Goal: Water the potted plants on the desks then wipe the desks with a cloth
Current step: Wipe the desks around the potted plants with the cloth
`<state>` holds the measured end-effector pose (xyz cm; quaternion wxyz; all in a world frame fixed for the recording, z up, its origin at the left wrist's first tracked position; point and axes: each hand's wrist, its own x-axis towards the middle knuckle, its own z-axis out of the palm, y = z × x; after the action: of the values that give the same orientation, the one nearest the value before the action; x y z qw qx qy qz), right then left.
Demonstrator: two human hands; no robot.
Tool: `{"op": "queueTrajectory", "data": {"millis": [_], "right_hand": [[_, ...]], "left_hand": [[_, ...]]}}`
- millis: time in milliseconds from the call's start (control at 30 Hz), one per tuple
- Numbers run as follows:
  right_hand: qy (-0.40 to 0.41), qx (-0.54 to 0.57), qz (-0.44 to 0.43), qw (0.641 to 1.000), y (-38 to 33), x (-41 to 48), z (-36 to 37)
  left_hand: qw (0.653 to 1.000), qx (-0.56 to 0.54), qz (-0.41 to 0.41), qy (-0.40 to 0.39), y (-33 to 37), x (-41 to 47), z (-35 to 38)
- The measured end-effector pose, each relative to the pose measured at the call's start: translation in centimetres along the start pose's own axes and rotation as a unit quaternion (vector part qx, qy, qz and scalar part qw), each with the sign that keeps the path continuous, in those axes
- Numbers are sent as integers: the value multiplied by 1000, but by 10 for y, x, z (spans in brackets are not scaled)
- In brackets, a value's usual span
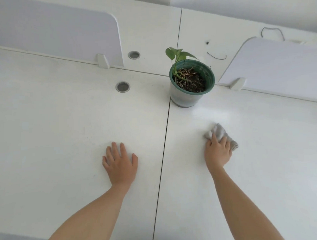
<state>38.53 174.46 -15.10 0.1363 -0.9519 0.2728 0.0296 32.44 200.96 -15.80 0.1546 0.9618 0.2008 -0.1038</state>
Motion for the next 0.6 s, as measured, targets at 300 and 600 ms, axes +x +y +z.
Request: {"op": "queueTrajectory", "data": {"millis": [300, 600], "right_hand": [[-202, 63, -170, 962, -49, -81, -39], [-137, 248, -85, 955, 7, -162, -70]], "left_hand": [[1000, -22, -2, -6, 1, -1, -10], [980, -195, 39, -21, -32, -38, -58]]}}
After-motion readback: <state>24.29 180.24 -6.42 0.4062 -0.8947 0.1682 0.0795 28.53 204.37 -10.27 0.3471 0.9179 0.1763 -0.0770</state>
